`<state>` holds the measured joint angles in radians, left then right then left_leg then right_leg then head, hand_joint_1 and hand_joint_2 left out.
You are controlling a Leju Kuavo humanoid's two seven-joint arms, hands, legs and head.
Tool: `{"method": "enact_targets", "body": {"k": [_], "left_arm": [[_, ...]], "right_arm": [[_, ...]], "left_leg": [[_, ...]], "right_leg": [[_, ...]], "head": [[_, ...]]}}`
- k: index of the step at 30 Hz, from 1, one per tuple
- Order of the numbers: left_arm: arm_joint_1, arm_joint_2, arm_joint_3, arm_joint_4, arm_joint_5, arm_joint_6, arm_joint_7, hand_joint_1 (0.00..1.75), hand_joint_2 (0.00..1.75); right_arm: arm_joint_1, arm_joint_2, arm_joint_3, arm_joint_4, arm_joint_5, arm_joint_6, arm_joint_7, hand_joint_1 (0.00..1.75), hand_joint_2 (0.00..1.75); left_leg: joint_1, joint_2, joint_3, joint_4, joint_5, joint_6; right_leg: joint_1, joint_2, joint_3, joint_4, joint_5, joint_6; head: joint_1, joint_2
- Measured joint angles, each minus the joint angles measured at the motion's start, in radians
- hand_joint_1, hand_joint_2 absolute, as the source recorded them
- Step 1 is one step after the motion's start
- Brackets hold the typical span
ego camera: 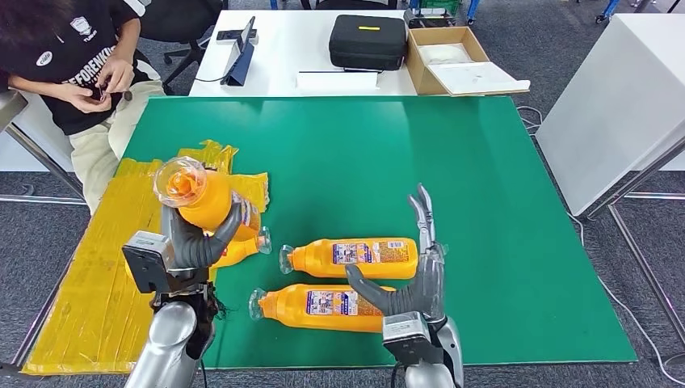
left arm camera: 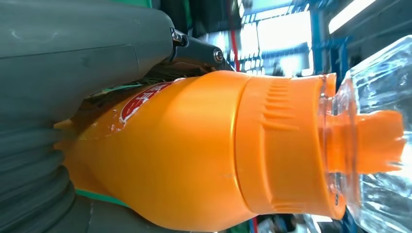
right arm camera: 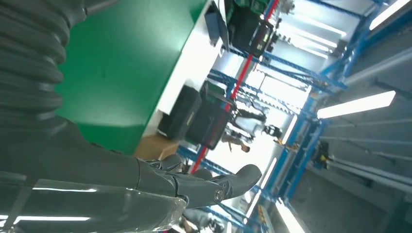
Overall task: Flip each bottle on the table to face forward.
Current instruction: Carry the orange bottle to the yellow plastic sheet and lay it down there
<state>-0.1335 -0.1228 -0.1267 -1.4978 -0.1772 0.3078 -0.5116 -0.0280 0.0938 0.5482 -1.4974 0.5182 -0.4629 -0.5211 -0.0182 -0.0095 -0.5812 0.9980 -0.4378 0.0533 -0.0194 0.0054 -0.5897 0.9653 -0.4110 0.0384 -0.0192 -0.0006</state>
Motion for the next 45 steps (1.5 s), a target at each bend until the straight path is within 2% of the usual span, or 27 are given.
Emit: {"method": "enact_targets", "body": {"k": [3, 5, 11, 13, 17, 21, 25, 28, 33, 36, 41, 45], "left_arm": [[0.02, 0.008, 0.002, -0.016, -0.247, 0.15, 0.017, 1.75, 1.75], [0.034, 0.014, 0.0, -0.031, -0.38, 0.218, 0.038, 1.75, 1.75], [0.057, 0.027, -0.004, -0.053, -0.474, 0.264, 0.064, 1.75, 1.75], [0.065, 0.03, -0.004, -0.058, -0.555, 0.303, 0.086, 1.75, 1.75], [0.097, 0.038, -0.004, -0.085, -0.793, 0.376, 0.157, 1.75, 1.75], [0.135, 0.049, 0.002, -0.125, -1.047, 0.387, 0.243, 1.75, 1.75], [0.179, 0.096, 0.012, -0.152, -1.287, 0.387, 0.414, 1.75, 1.75], [0.218, 0.144, 0.027, -0.158, -1.324, 0.388, 0.491, 1.75, 1.75], [0.291, 0.193, 0.075, -0.16, -1.349, 0.388, 0.52, 1.75, 1.75], [0.311, 0.204, 0.092, -0.16, -1.353, 0.366, 0.535, 1.75, 1.75], [0.338, 0.207, 0.136, -0.154, -1.348, 0.262, 0.588, 1.75, 1.75], [0.35, 0.204, 0.18, -0.124, -1.315, 0.227, 0.578, 1.75, 1.75]], "right_arm": [[0.019, -0.017, -0.002, -0.041, -0.002, -0.022, -0.002, 0.0, 1.75], [0.028, -0.028, -0.004, -0.06, -0.009, -0.029, -0.005, 0.0, 1.75], [0.037, -0.049, -0.011, -0.088, -0.02, -0.033, -0.01, 0.0, 1.75], [0.038, -0.054, -0.011, -0.089, -0.031, -0.039, -0.017, 0.0, 1.75], [0.037, -0.064, -0.011, -0.089, -0.058, -0.05, -0.027, 0.0, 1.75], [0.038, -0.072, -0.012, -0.089, -0.074, -0.06, -0.035, 0.0, 1.75], [0.04, -0.074, -0.024, -0.089, -0.081, -0.056, -0.038, 0.0, 1.75], [0.048, -0.073, -0.037, -0.09, -0.077, -0.045, -0.038, 0.0, 1.75], [0.077, -0.071, -0.064, -0.097, -0.069, -0.041, -0.046, 0.0, 1.75], [0.086, -0.07, -0.074, -0.099, -0.064, -0.038, -0.049, 0.0, 1.75], [0.103, -0.065, -0.092, -0.111, -0.038, -0.02, -0.049, 0.0, 1.75], [0.12, -0.063, -0.107, -0.118, -0.028, -0.018, -0.049, 0.0, 1.75]], "left_leg": [[0.0, 0.0, 0.0, 0.0, 0.0, 0.0], [0.0, 0.0, 0.0, 0.0, 0.0, 0.0], [0.0, 0.0, 0.0, 0.0, 0.0, 0.0], [0.0, 0.0, 0.0, 0.0, 0.0, 0.0], [0.0, 0.0, 0.0, 0.0, 0.0, 0.0], [0.0, 0.0, 0.0, 0.0, 0.0, 0.0], [0.0, 0.0, 0.0, 0.0, -0.001, 0.0], [0.0, 0.001, 0.0, -0.001, -0.001, -0.001], [0.001, 0.001, 0.0, -0.001, -0.001, -0.001], [0.001, 0.0, 0.0, -0.001, -0.001, -0.001], [0.001, 0.001, 0.0, -0.001, -0.001, -0.001], [0.001, 0.0, 0.0, -0.001, -0.001, -0.001]], "right_leg": [[0.0, 0.0, 0.0, 0.0, 0.0, 0.0], [0.0, 0.0, 0.0, 0.0, 0.0, 0.0], [0.0, 0.0, 0.0, 0.0, 0.0, 0.0], [0.0, 0.0, 0.0, 0.0, 0.0, 0.0], [0.0, 0.0, 0.0, 0.0, 0.0, 0.0], [0.0, 0.0, 0.0, 0.0, 0.0, 0.0], [0.0, 0.0, 0.0, 0.0, 0.0, 0.0], [0.0, 0.0, -0.001, 0.0, -0.001, -0.001], [0.0, 0.0, -0.001, 0.0, -0.001, -0.001], [0.0, 0.0, -0.001, 0.0, -0.001, -0.001], [0.0, 0.0, -0.001, 0.0, -0.001, -0.001], [0.0, 0.0, -0.001, 0.0, -0.001, -0.001]], "head": [[0.0, 0.0], [0.0, 0.0], [0.0, 0.0], [0.0, 0.0], [0.0, 0.0], [0.0, 0.0], [0.0, 0.0], [0.0, 0.0], [0.0, 0.0], [0.0, 0.0], [0.0, 0.0], [0.0, 0.0]]}}
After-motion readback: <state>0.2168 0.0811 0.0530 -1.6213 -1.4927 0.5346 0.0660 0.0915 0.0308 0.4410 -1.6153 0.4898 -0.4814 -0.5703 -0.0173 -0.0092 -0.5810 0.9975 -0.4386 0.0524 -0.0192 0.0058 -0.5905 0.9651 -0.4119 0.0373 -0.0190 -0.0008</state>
